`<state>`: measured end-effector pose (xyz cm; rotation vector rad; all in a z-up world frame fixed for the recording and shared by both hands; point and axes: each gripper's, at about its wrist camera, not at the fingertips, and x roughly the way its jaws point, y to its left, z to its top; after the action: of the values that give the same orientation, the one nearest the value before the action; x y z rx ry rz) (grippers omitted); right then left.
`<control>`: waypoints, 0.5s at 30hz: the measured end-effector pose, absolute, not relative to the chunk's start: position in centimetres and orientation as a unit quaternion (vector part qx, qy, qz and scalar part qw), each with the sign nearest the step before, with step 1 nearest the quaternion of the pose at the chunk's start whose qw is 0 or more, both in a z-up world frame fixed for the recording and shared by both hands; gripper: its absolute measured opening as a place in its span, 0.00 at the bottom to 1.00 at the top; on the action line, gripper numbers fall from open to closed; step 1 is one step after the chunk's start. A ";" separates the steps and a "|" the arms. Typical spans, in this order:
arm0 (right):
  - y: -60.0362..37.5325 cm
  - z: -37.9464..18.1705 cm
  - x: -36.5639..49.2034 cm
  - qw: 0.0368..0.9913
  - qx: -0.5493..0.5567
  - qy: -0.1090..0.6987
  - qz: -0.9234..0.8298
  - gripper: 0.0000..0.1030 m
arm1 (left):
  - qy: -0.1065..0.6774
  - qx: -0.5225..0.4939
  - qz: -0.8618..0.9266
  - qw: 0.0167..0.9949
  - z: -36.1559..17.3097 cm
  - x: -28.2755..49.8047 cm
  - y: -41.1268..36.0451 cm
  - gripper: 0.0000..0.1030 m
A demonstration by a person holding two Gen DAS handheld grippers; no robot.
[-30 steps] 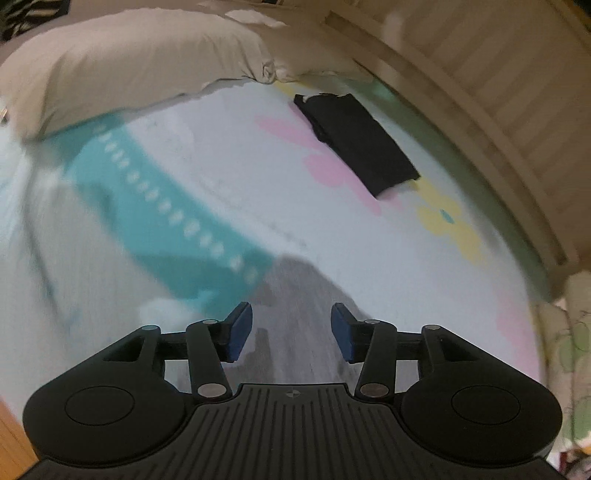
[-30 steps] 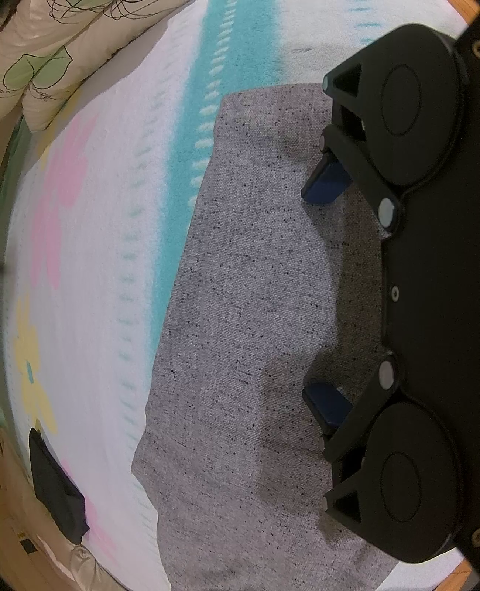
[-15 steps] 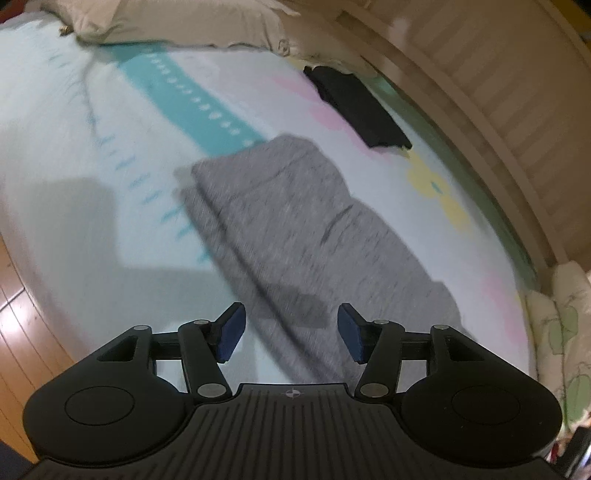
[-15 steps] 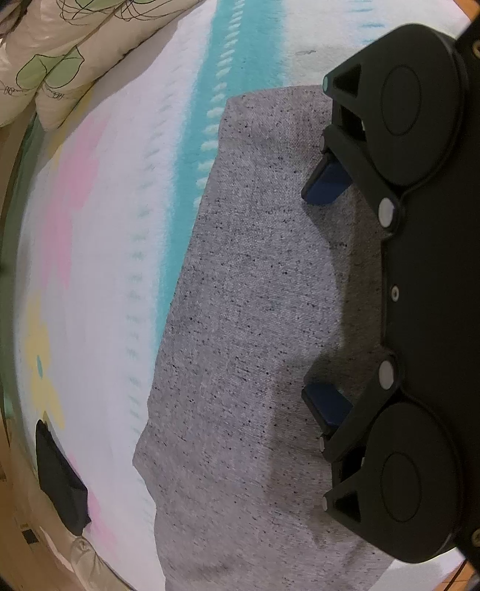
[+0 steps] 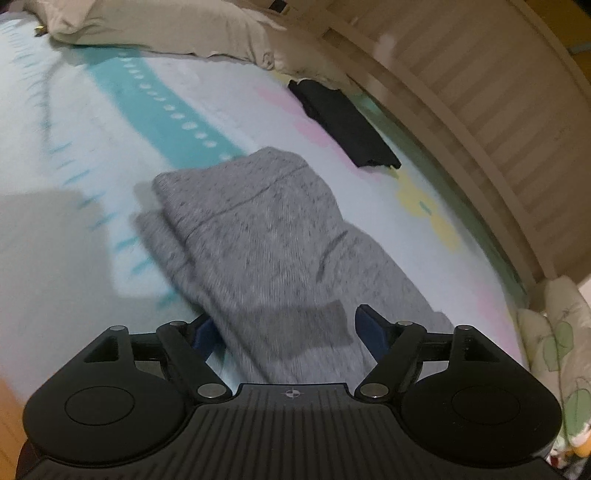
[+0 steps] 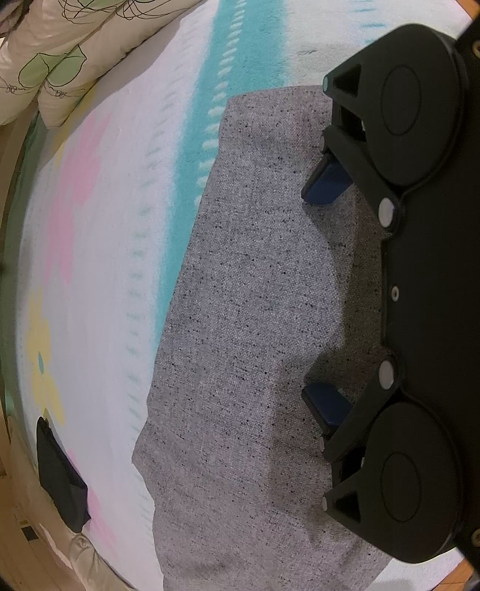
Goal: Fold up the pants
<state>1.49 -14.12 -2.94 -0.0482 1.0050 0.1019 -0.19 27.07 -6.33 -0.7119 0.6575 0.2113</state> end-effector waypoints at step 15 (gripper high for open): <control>-13.8 -3.2 1.8 0.878 -0.019 0.476 0.040 1.00 | 0.276 -0.377 0.083 0.880 -7.3 3.4 29.7 0.62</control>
<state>1.77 -13.82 -3.16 -0.0401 0.9929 0.0844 3.43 29.71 -7.30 -0.7859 0.5762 0.1729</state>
